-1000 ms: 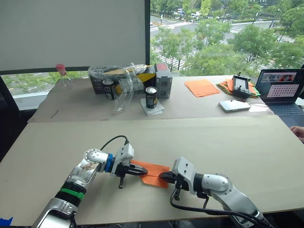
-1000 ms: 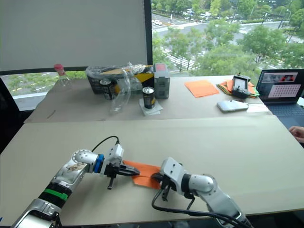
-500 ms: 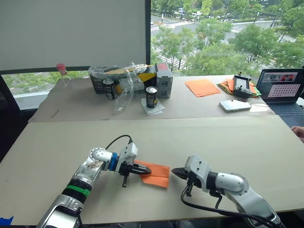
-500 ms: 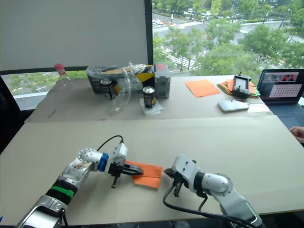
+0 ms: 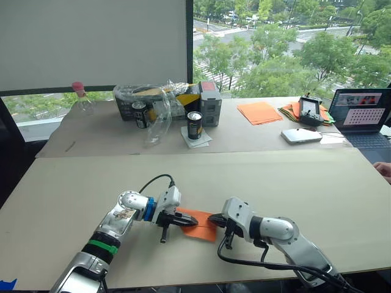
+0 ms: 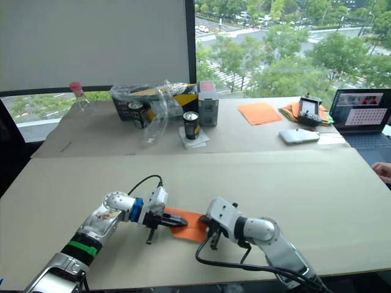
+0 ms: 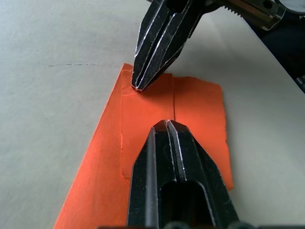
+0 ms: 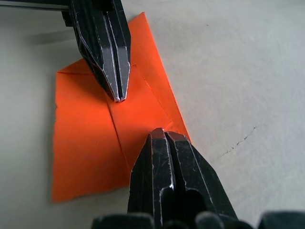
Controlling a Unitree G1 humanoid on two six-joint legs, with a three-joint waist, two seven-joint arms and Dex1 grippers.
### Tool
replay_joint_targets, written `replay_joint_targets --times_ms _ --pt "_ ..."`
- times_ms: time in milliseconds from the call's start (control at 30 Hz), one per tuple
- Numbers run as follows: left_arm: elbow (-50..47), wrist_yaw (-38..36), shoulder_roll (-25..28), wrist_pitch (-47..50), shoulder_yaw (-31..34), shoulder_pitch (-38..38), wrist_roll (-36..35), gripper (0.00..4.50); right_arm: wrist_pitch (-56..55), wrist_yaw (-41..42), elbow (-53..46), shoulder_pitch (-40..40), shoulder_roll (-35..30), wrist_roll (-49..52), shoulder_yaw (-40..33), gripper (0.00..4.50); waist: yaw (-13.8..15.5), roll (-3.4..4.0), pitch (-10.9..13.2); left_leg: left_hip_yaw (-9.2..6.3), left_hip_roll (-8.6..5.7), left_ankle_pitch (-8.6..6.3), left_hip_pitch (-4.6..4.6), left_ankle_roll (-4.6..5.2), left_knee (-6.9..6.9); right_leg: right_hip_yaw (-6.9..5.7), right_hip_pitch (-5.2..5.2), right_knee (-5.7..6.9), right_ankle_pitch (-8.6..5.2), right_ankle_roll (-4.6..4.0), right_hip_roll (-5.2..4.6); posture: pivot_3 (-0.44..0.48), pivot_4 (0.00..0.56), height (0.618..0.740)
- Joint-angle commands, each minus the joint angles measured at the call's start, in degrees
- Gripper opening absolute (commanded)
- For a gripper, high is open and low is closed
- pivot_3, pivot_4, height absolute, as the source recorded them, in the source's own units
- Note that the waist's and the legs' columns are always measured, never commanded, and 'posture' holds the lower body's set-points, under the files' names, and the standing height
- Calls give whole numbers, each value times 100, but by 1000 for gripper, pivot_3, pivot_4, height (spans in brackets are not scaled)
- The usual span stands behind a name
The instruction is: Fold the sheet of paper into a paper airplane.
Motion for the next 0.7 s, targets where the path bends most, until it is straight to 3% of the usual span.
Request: replay_joint_targets --times_ms 33,233,500,700 --pt "-136 176 109 -234 -226 334 356 0 199 42 331 3 40 -174 230 28 -37 0 -3 0 1 0 1 0 0 1 0 0 0 0 1 0 150 695" --pt "-108 632 201 -214 -71 429 484 0 304 70 397 -51 101 -141 320 28 -45 0 -18 -1 3 0 10 0 0 1 8 3 -5 8 2 0 150 695" --pt "-595 652 1069 119 114 973 498 0 274 166 598 -234 127 -159 440 28 -148 5 -44 -1 21 0 27 -1 -18 13 5 6 -17 26 30 0 150 695" --pt "-945 945 1167 745 747 1130 -43 0 260 244 745 -387 173 -147 464 28 -123 18 -51 0 44 0 57 -1 -38 12 17 10 -27 17 49 0 150 695"
